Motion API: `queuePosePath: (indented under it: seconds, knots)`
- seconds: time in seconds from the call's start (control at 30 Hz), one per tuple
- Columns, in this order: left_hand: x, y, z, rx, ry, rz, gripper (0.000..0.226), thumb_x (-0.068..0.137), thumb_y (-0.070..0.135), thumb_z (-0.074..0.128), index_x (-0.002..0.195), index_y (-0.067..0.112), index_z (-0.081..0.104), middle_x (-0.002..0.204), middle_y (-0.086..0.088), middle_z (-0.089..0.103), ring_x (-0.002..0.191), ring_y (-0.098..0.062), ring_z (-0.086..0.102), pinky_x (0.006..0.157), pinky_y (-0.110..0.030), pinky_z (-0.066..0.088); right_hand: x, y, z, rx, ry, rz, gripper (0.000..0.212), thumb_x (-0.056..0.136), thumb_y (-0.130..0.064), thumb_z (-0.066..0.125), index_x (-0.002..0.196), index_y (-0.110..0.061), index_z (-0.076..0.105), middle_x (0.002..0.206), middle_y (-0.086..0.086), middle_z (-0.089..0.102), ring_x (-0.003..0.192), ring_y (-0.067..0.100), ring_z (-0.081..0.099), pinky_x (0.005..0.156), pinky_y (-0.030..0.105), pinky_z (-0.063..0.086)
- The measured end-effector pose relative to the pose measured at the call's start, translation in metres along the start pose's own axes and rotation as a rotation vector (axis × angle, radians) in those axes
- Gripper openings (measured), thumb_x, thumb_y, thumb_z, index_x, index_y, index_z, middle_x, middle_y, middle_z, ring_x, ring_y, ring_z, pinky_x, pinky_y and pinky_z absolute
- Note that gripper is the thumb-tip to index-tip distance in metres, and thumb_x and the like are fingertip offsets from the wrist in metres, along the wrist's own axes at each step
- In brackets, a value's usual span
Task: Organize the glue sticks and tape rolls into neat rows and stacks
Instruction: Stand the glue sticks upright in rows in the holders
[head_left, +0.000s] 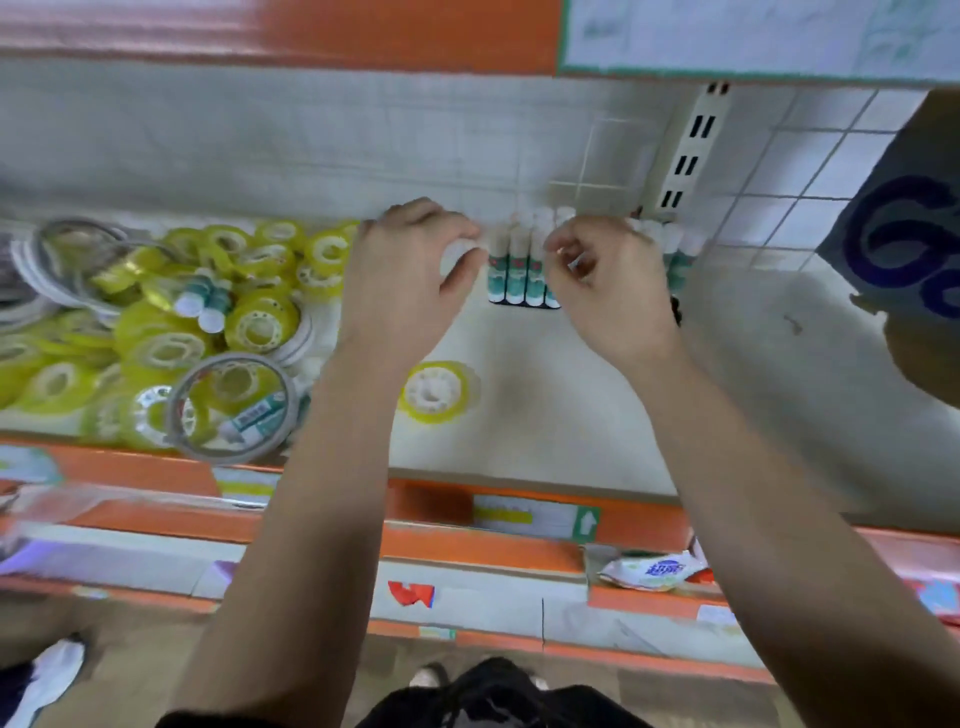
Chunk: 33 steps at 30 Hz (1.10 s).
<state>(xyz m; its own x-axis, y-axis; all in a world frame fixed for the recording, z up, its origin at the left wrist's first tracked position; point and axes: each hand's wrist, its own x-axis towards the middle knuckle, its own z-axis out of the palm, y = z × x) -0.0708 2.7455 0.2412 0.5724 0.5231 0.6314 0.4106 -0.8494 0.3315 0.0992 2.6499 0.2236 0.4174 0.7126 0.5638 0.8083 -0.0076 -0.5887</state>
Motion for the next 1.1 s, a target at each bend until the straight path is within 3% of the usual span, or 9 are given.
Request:
queuePosePath:
  seconds: [0.2, 0.53, 0.73, 0.83, 1.0, 1.1]
  knots:
    - [-0.048, -0.055, -0.051, 0.081, -0.03, -0.078, 0.029, 0.088, 0.036, 0.058, 0.102, 0.015, 0.073, 0.098, -0.006, 0.069, 0.09, -0.03, 0.067, 0.079, -0.048, 0.053, -0.023, -0.06, 0.057, 0.143, -0.222, -0.016, 0.015, 0.079, -0.02, 0.059, 0.087, -0.014, 0.071, 0.082, 0.005, 0.066, 0.068, 0.018, 0.061, 0.071, 0.03, 0.049]
    - [-0.089, -0.099, -0.087, 0.079, 0.005, -0.097, 0.022, 0.088, 0.029, 0.06, 0.096, 0.014, 0.074, 0.096, -0.003, 0.07, 0.086, -0.029, 0.067, 0.077, -0.049, 0.053, -0.054, -0.105, 0.111, 0.14, -0.385, 0.016, 0.009, 0.086, -0.015, 0.065, 0.089, -0.016, 0.073, 0.086, 0.003, 0.068, 0.073, 0.015, 0.062, 0.077, 0.033, 0.051]
    - [-0.108, -0.116, -0.092, 0.038, 0.009, -0.098, 0.018, 0.091, 0.027, 0.06, 0.09, 0.015, 0.073, 0.091, 0.001, 0.069, 0.081, -0.025, 0.065, 0.07, -0.048, 0.052, -0.062, -0.111, 0.118, 0.059, -0.597, -0.026, 0.025, 0.093, -0.024, 0.065, 0.114, -0.013, 0.071, 0.103, 0.006, 0.065, 0.088, 0.016, 0.06, 0.082, 0.028, 0.046]
    - [-0.111, -0.118, -0.092, 0.021, 0.014, -0.097, 0.016, 0.091, 0.026, 0.061, 0.09, 0.016, 0.073, 0.091, 0.003, 0.069, 0.08, -0.022, 0.064, 0.07, -0.049, 0.052, -0.062, -0.111, 0.118, 0.05, -0.612, -0.027, 0.024, 0.091, -0.018, 0.067, 0.114, -0.012, 0.071, 0.102, 0.007, 0.065, 0.09, 0.019, 0.06, 0.083, 0.031, 0.046]
    - [-0.111, -0.119, -0.093, 0.012, 0.012, -0.092, 0.016, 0.092, 0.025, 0.061, 0.092, 0.015, 0.073, 0.091, 0.002, 0.069, 0.082, -0.022, 0.065, 0.071, -0.05, 0.051, -0.061, -0.11, 0.117, 0.062, -0.605, 0.049, 0.018, 0.087, -0.011, 0.07, 0.104, -0.013, 0.072, 0.091, -0.006, 0.059, 0.082, 0.008, 0.053, 0.069, 0.005, 0.036]
    - [-0.11, -0.119, -0.093, 0.007, 0.015, -0.087, 0.015, 0.091, 0.024, 0.062, 0.091, 0.015, 0.073, 0.091, 0.001, 0.069, 0.082, -0.022, 0.065, 0.071, -0.049, 0.051, -0.059, -0.108, 0.117, 0.115, -0.583, 0.098, 0.017, 0.089, -0.011, 0.068, 0.105, -0.015, 0.07, 0.092, -0.004, 0.064, 0.085, 0.009, 0.056, 0.073, 0.008, 0.04]
